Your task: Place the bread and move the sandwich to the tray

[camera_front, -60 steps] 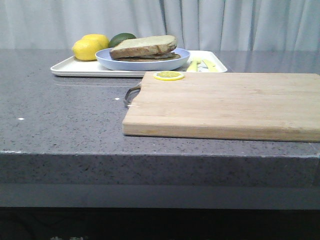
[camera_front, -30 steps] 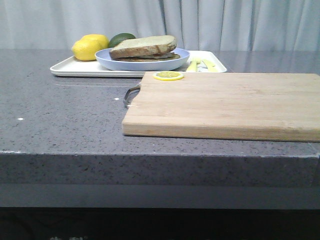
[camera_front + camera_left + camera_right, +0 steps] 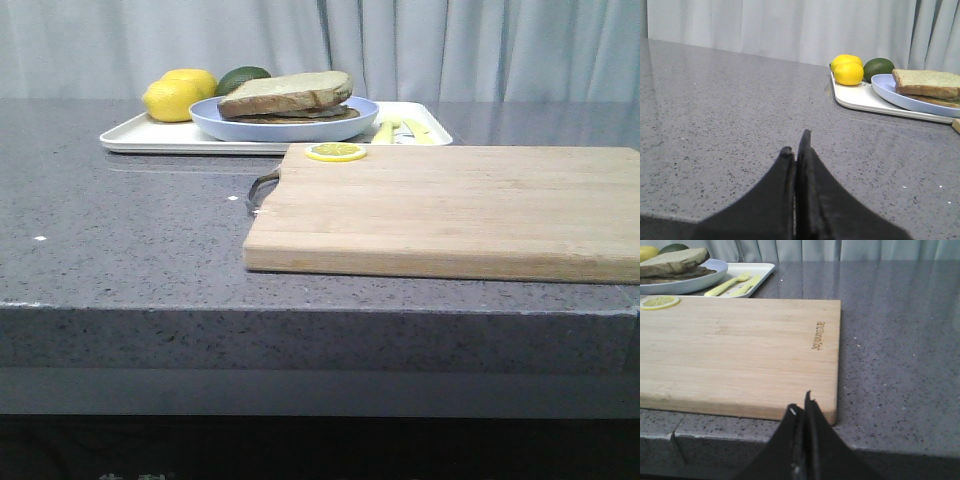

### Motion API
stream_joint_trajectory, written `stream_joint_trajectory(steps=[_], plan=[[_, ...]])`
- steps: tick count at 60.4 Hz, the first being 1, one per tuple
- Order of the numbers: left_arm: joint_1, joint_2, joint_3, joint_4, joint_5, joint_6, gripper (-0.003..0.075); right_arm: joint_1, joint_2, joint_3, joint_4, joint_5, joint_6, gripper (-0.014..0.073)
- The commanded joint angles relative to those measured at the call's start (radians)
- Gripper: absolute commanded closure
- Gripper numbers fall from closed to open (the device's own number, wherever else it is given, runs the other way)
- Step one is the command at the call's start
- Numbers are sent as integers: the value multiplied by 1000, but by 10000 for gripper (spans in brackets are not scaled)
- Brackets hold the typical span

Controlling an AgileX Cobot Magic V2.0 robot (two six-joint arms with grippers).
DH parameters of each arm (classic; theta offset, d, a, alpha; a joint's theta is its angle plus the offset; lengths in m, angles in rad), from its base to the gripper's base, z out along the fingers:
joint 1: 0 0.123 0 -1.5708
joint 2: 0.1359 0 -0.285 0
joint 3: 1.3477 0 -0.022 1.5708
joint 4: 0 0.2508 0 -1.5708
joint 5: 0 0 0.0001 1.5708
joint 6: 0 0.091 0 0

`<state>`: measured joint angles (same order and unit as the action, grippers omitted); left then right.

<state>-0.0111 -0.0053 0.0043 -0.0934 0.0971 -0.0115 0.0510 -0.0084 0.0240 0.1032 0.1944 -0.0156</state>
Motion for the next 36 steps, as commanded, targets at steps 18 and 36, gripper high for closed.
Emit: stream_joint_trajectory(steps=[18, 36], plan=[[2, -22, 10, -10, -81, -8, 739, -5, -22, -1, -9, -67, 5, 671], [2, -22, 10, -10, -81, -8, 739, -5, -22, -1, -9, -67, 5, 671]])
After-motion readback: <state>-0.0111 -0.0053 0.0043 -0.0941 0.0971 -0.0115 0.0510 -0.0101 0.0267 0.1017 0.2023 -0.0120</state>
